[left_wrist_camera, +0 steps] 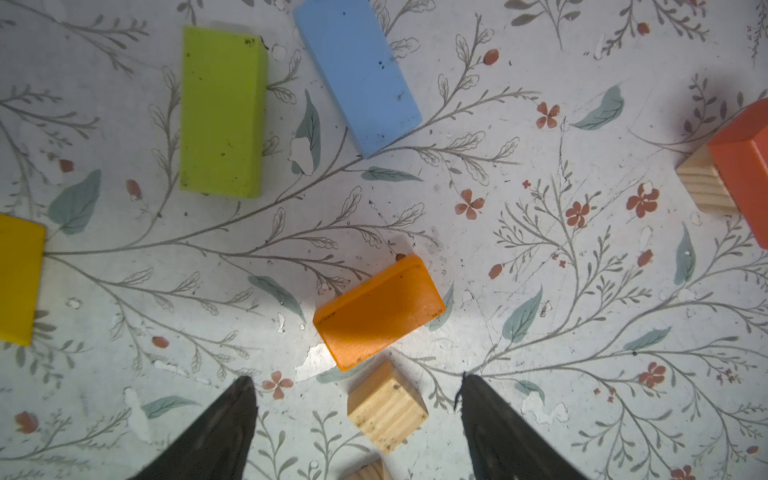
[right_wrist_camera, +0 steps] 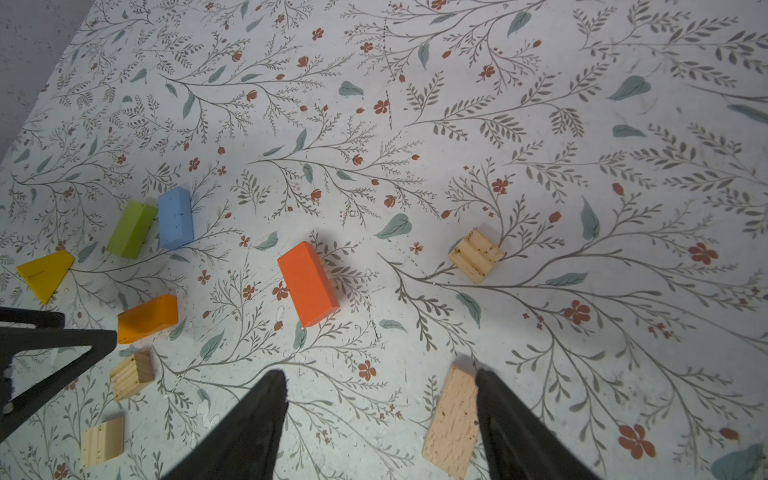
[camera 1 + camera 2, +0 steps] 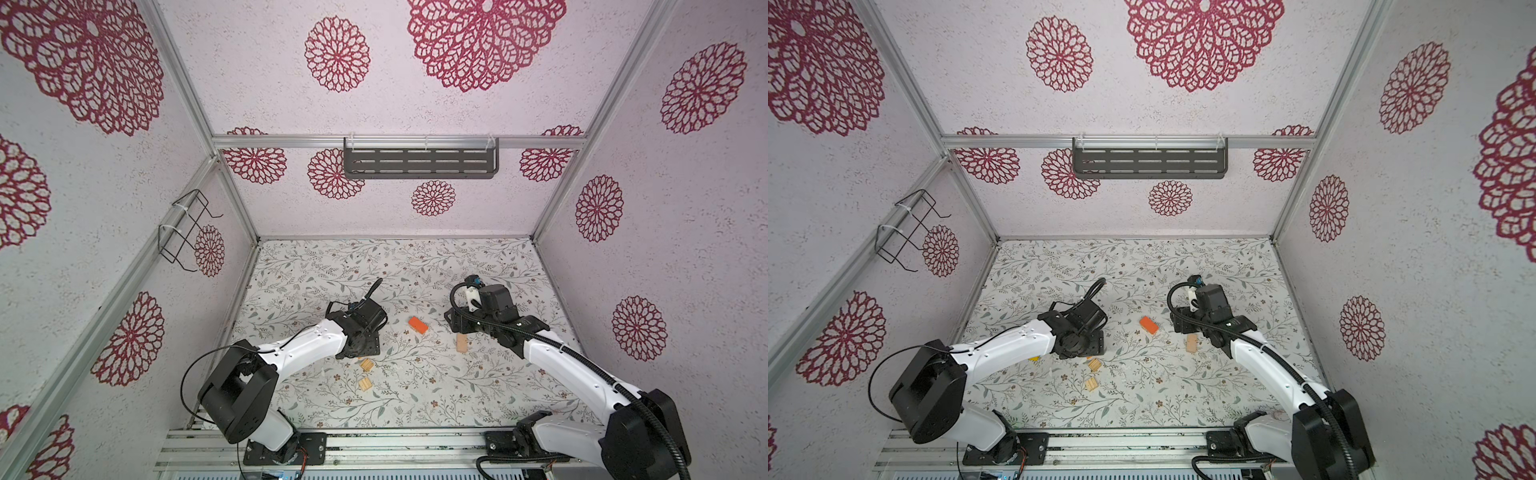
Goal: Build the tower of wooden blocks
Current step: 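Lower the left gripper over the orange block and align the fingers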
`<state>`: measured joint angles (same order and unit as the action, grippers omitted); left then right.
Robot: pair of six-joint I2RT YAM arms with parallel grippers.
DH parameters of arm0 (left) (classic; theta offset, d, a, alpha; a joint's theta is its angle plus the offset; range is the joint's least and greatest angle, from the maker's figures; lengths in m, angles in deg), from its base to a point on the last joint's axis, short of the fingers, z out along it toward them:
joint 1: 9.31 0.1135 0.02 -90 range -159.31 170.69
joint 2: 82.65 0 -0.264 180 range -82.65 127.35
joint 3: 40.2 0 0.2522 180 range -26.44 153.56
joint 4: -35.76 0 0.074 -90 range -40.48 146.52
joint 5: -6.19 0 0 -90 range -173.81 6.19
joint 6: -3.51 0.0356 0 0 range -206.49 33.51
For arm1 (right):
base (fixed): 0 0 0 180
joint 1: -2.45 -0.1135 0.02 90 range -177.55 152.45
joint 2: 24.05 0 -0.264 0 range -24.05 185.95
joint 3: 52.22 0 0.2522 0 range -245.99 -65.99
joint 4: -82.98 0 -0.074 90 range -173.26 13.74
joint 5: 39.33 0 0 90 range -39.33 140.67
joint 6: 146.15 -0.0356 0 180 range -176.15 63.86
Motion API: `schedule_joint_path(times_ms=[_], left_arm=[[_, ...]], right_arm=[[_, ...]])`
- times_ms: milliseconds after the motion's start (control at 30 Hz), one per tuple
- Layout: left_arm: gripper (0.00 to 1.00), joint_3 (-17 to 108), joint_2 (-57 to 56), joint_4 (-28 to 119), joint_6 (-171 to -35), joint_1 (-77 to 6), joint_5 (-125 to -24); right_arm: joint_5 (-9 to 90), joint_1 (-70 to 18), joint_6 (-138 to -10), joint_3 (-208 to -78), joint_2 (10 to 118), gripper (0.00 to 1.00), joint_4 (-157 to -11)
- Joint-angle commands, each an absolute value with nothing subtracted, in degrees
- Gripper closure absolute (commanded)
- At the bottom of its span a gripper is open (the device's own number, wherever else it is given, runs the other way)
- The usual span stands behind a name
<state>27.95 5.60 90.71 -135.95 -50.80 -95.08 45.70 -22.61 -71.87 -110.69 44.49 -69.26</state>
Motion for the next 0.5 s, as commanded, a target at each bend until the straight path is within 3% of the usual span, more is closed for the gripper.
schedule_joint_path(times_ms=[0, 467], left_arm=[[0.19, 28.4, 7.0, 90.1, -133.0, -51.4, -97.2], [0.18, 29.9, 12.8, 86.4, -129.1, -48.6, -94.1]], right_arm=[[46.4, -22.4, -72.5, -112.3, 44.4, 0.25, -68.6], [46.4, -22.4, -72.1, -112.3, 46.0, 0.25, -69.0]])
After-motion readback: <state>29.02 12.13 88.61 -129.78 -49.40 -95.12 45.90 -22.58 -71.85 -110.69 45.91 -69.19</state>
